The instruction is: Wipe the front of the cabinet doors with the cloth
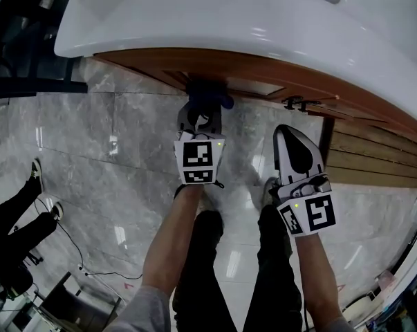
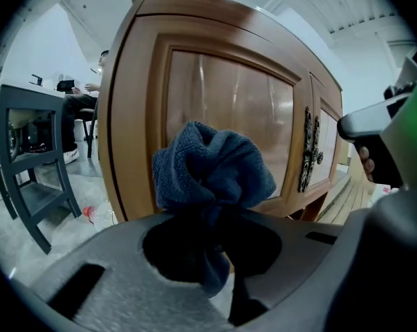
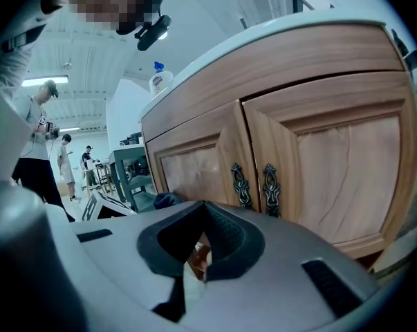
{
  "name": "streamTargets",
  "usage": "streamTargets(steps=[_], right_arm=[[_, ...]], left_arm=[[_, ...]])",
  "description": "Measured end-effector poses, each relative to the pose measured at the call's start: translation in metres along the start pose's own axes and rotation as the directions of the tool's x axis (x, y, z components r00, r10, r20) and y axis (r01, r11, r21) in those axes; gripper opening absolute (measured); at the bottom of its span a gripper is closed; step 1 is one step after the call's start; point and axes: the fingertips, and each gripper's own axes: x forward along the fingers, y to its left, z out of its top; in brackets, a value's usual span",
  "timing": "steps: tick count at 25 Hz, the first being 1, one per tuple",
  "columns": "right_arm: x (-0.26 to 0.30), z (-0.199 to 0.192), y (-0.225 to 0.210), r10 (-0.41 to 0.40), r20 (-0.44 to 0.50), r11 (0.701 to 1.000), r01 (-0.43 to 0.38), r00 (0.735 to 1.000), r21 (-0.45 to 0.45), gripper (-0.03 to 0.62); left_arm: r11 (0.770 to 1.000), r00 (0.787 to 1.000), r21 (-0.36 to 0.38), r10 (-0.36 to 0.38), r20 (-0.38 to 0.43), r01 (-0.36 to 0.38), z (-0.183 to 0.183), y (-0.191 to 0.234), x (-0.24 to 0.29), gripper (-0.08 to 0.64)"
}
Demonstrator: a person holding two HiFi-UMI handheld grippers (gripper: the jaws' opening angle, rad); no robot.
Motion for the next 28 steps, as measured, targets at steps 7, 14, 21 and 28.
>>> streamTargets(steps=[7, 14, 21, 28], right_arm=[[0.007, -0.001, 0.019, 0.02, -0.004, 1.0, -0.02, 1.0, 0.006, 0.011], [0.009, 0.001, 0.023, 0.028, 0.005, 1.0, -0.028, 1.0, 0.003, 0.011], [0.007, -0.002, 0.028, 0.036, 0.005, 0.999, -0.036, 0.999, 0.01, 0.011], [0.001, 0.002, 0.029, 0.046, -0.002, 0.999, -0.046, 0.999, 0.007, 0.011]], left_arm=[[0.999, 0.999, 0.006, 0.034, -0.014, -0.034, -0.003, 0.025, -0.011, 0.061], [0.996, 0.996, -0.029, 0.089, -0.021, -0.09, -0.009, 0.048, -0.024, 0.061], [0.991, 0.993, -0.061, 0.118, -0.019, -0.119, -0.008, 0.064, -0.03, 0.061], [0.992, 0.995, -0.075, 0.097, -0.024, -0.098, 0.0, 0.045, -0.047, 0.061]])
